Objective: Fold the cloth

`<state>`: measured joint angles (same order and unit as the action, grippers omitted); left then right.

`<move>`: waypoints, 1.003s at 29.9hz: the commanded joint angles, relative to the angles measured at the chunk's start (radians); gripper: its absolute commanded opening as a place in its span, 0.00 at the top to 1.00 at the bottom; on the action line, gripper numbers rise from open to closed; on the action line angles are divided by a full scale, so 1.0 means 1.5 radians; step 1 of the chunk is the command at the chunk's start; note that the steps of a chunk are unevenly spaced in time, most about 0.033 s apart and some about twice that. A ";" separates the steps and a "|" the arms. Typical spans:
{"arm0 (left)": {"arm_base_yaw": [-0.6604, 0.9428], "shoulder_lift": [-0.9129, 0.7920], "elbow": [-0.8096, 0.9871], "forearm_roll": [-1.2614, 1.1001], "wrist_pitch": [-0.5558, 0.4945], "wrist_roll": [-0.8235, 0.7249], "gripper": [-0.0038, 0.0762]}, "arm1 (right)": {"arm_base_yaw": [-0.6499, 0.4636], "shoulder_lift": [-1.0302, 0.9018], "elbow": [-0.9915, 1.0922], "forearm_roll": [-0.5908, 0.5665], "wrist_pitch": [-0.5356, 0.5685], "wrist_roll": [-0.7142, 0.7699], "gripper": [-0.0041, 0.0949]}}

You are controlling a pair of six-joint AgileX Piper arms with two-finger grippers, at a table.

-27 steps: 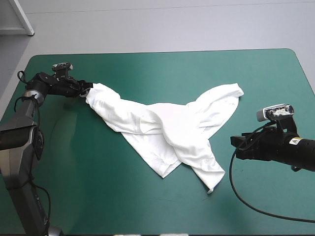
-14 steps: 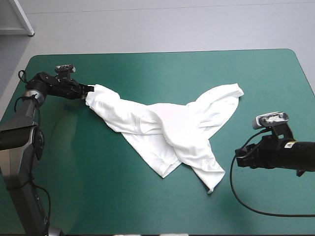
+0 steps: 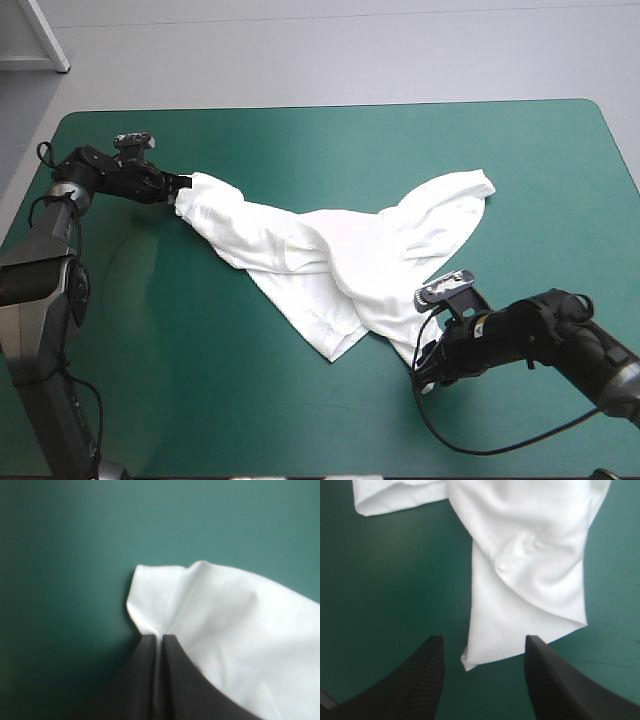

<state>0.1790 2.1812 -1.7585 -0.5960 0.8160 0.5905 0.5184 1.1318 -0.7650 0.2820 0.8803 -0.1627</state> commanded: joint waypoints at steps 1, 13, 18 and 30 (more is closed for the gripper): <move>-0.004 -0.035 -0.011 -0.007 0.027 0.000 0.93 | 0.032 0.044 -0.015 -0.006 -0.022 0.020 0.42; -0.004 -0.035 -0.011 -0.009 0.024 0.000 0.93 | 0.044 0.137 -0.014 -0.062 -0.004 0.073 0.54; -0.004 -0.036 -0.011 -0.017 0.024 0.000 0.93 | 0.044 0.137 -0.014 -0.067 -0.046 0.067 0.93; 0.004 -0.172 -0.011 0.023 0.052 0.012 0.93 | 0.043 0.032 -0.228 -0.268 -0.063 0.117 0.96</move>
<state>0.1801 2.0557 -1.7472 -0.5456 0.8934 0.6131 0.5837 1.2639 -0.9483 0.0000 0.8010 -0.0148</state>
